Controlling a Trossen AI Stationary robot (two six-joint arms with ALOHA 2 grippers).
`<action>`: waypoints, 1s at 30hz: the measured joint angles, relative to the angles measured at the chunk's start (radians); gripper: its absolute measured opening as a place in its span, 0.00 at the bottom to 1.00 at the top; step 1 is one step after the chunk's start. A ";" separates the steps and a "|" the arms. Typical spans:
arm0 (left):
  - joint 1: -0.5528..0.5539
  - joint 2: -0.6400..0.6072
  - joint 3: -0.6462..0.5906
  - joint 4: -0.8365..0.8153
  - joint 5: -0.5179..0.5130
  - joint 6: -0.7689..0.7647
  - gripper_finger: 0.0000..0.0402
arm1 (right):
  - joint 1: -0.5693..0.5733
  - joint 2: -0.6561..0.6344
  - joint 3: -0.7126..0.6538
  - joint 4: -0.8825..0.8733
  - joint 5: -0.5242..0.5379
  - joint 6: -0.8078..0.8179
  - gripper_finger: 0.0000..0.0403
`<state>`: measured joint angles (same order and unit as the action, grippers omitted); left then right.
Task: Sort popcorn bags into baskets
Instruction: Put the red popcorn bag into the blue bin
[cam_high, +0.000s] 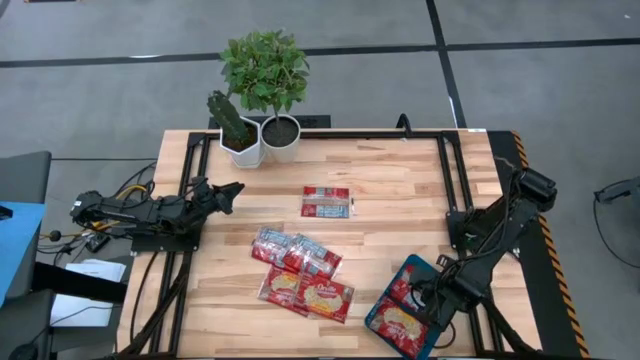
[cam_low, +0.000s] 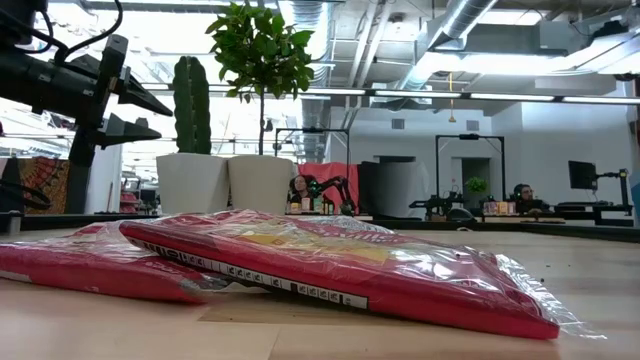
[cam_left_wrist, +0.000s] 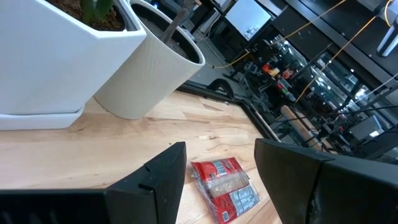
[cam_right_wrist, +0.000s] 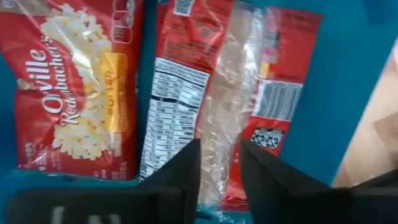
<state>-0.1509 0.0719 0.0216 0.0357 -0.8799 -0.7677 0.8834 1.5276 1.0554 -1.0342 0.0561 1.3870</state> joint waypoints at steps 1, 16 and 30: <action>0.000 0.000 0.000 0.000 0.000 0.000 0.46 | -0.011 -0.002 0.000 0.006 -0.010 -0.021 0.36; 0.000 0.000 0.000 0.000 0.000 0.015 0.46 | -0.464 -0.111 0.090 -0.036 0.012 -0.690 0.49; 0.000 0.000 0.000 0.000 0.004 0.016 0.46 | -0.896 0.055 0.090 0.398 0.031 -1.326 0.48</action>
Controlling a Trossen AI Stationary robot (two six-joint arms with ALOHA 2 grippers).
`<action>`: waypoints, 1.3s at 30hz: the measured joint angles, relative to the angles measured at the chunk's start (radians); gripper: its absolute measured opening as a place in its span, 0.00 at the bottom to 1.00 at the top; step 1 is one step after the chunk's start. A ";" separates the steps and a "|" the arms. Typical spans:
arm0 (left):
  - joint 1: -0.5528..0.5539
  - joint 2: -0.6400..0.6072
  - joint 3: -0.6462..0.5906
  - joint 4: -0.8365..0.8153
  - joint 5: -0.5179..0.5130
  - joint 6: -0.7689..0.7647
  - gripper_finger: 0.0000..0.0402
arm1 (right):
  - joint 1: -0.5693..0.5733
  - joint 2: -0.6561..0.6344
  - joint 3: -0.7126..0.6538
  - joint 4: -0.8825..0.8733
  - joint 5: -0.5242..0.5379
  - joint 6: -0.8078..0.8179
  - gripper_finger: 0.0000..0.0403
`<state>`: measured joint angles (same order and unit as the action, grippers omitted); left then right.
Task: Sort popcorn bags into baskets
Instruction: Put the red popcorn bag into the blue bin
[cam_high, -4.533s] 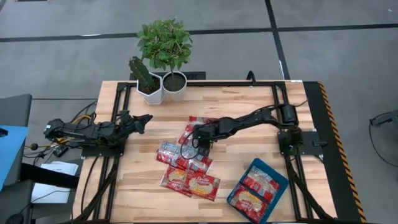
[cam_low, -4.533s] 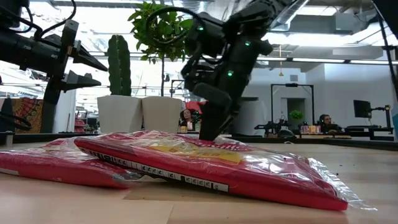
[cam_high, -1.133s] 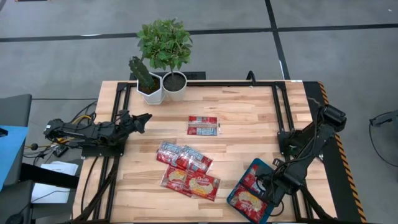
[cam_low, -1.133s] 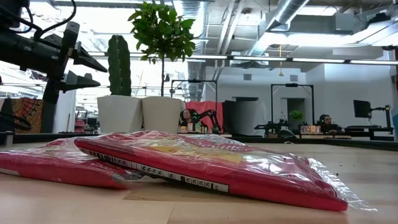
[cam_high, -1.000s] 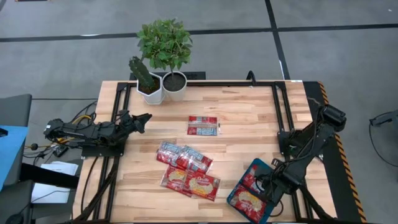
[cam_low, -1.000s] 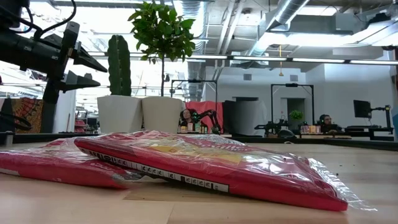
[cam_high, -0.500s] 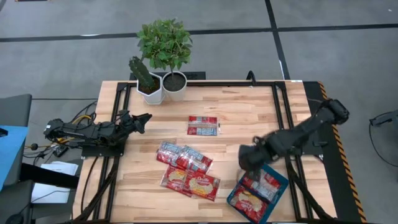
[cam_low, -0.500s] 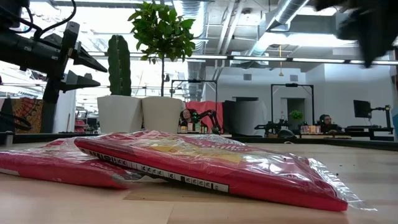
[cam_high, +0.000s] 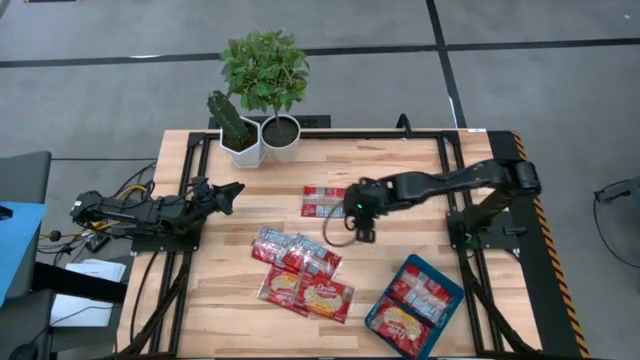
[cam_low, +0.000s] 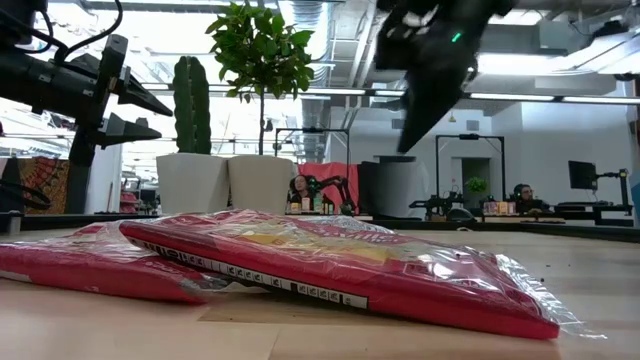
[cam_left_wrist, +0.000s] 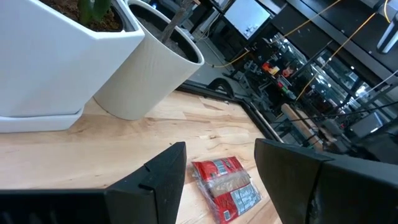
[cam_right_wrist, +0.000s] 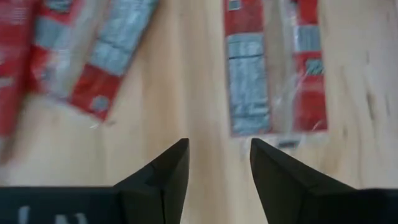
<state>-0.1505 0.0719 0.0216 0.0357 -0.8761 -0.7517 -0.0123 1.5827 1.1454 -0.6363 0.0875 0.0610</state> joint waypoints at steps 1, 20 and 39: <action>0.000 0.000 0.000 0.000 0.000 0.000 0.46 | -0.020 0.020 0.000 0.029 -0.005 -0.023 0.48; 0.000 0.023 0.000 0.002 0.000 0.022 0.46 | -0.187 0.445 0.190 0.216 -0.053 -0.193 0.52; 0.000 0.042 0.000 0.000 0.000 0.011 0.46 | -0.173 0.501 0.258 0.103 -0.021 -0.112 0.04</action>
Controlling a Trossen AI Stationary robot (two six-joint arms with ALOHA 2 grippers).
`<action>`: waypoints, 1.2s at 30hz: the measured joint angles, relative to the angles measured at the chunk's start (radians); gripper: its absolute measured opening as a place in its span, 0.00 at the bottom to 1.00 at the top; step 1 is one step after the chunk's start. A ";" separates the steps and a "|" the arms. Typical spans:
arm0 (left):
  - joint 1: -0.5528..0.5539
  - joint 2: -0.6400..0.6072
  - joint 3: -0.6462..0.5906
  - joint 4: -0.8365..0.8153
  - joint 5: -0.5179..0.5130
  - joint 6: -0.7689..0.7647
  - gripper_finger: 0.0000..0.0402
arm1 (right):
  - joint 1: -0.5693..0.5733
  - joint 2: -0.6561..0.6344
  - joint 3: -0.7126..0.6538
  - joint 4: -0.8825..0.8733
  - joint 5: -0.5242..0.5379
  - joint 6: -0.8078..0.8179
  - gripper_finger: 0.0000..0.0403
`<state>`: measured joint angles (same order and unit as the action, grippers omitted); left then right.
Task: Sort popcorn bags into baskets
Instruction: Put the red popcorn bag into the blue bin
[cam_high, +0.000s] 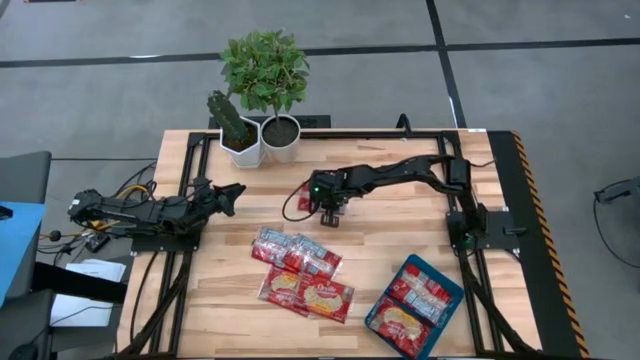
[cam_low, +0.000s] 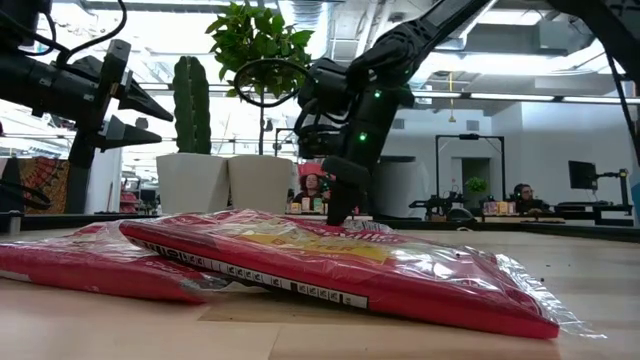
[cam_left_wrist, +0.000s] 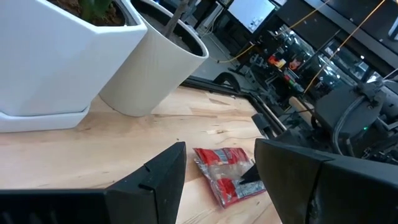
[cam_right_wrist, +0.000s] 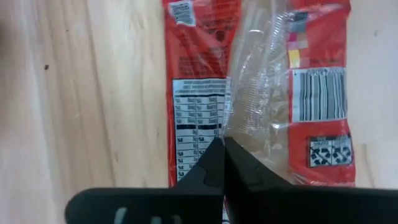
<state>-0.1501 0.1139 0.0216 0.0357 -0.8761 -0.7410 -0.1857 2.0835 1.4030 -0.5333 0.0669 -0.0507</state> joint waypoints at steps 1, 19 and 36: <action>0.000 0.000 0.000 0.000 0.000 0.000 0.46 | 0.000 -0.008 -0.002 -0.006 -0.002 0.017 0.03; 0.000 0.000 0.000 0.000 0.001 0.007 0.46 | 0.052 -0.281 -0.004 -0.133 0.009 0.294 0.01; 0.000 0.000 0.000 0.004 0.053 0.027 0.46 | 0.486 -0.561 -0.003 -0.482 0.041 0.938 0.00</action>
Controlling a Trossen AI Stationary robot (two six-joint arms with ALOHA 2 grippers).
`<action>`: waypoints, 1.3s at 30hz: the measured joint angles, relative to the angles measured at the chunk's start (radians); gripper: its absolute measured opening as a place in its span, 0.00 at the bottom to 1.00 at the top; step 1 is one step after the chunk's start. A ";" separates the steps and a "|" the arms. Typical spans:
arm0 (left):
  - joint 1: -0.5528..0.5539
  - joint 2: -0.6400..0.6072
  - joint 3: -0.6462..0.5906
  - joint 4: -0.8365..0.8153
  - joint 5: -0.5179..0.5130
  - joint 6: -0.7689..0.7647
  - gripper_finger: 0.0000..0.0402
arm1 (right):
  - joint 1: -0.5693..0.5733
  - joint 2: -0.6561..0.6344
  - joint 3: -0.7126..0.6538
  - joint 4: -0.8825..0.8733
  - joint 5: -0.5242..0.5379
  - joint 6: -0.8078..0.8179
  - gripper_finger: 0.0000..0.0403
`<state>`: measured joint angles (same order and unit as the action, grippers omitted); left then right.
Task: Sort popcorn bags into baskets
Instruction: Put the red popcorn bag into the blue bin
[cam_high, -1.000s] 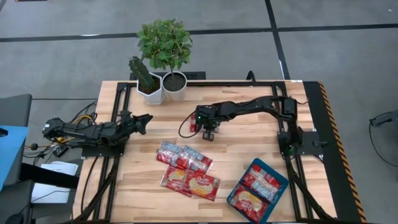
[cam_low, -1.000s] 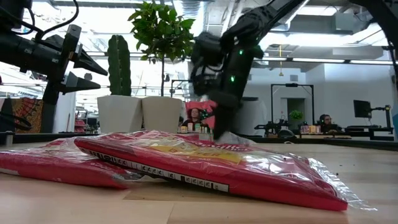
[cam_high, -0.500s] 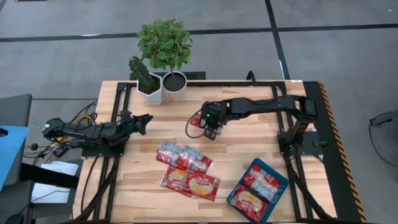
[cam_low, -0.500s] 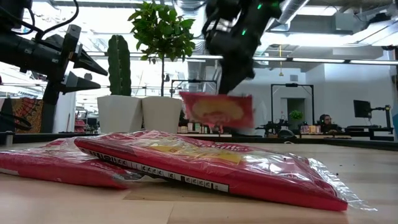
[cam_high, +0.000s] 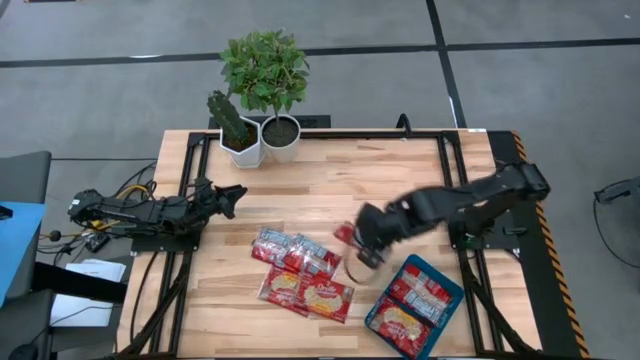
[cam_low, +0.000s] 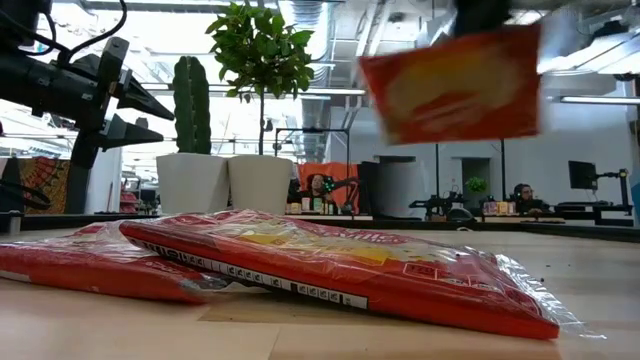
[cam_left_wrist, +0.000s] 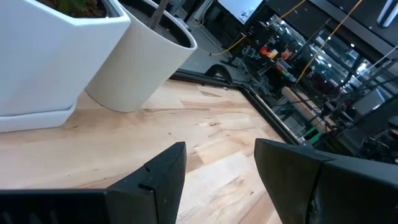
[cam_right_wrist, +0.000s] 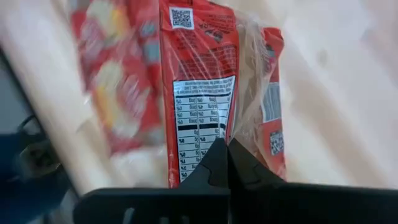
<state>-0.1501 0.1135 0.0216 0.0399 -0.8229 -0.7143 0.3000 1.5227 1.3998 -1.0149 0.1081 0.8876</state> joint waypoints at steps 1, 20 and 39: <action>0.000 0.000 0.000 0.000 0.001 0.000 0.46 | 0.040 -0.014 0.000 -0.015 0.000 0.051 0.00; 0.000 0.000 0.000 0.000 0.002 -0.051 0.46 | 0.578 0.121 0.001 0.115 0.055 0.820 0.00; 0.000 0.000 0.000 0.000 0.007 -0.053 0.46 | 0.648 0.201 0.002 0.077 0.022 1.019 0.00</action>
<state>-0.1497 0.1139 0.0216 0.0402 -0.8158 -0.7677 0.9478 1.7237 1.4014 -0.9383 0.1299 1.9061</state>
